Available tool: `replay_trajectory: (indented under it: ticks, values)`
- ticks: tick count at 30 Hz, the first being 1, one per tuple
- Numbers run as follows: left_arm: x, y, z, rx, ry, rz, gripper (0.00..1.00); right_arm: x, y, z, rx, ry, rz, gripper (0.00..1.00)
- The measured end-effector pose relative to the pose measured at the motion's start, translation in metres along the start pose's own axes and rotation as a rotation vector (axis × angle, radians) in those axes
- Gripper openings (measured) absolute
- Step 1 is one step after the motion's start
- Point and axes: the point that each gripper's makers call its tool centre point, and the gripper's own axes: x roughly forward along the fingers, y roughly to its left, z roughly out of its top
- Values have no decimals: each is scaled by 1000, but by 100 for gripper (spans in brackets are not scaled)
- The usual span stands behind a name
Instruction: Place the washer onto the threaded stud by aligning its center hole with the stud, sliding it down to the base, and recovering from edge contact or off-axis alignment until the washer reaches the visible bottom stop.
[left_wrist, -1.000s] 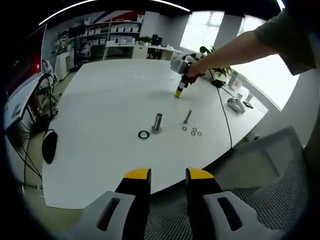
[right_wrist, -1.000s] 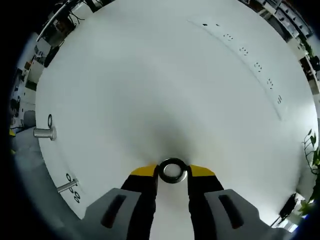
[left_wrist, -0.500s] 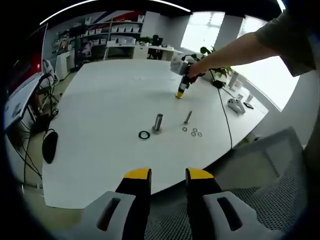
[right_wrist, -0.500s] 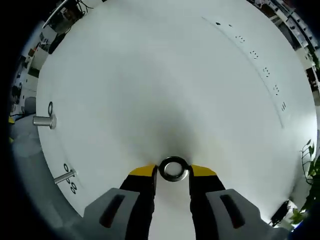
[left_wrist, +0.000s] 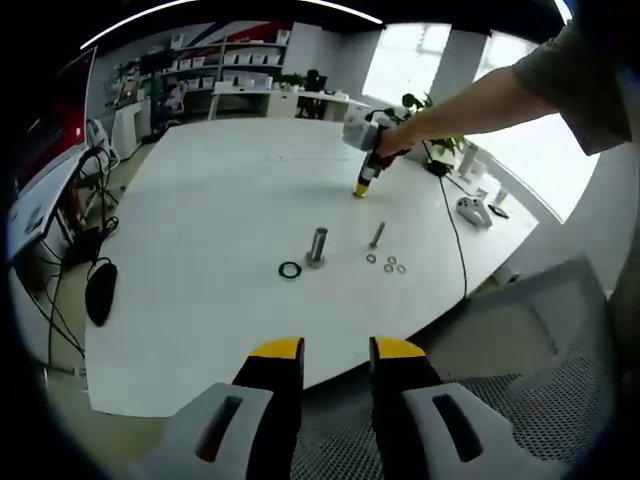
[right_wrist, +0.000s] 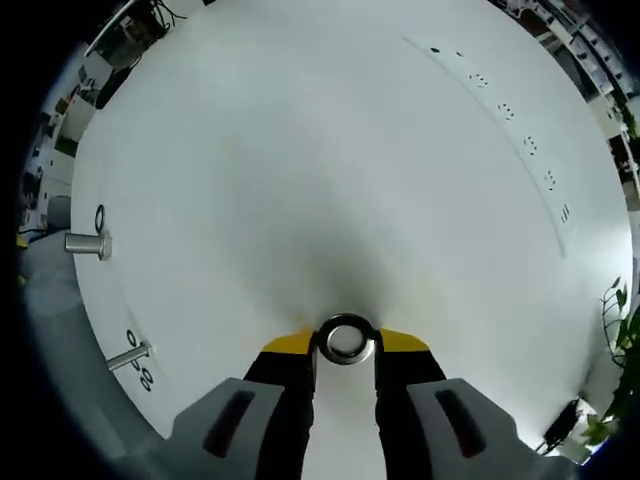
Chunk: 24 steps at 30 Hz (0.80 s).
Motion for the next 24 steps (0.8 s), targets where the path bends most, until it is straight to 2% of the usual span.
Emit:
replay_trajectory:
  ticks: [10,24]
  values:
    - [0,0,0,2,2,1,23,-1,7,-2,-14,-57,-5,22]
    - [-1,0,1,-1,-6,4,23,-3,25,-5,-81,-55,0,22]
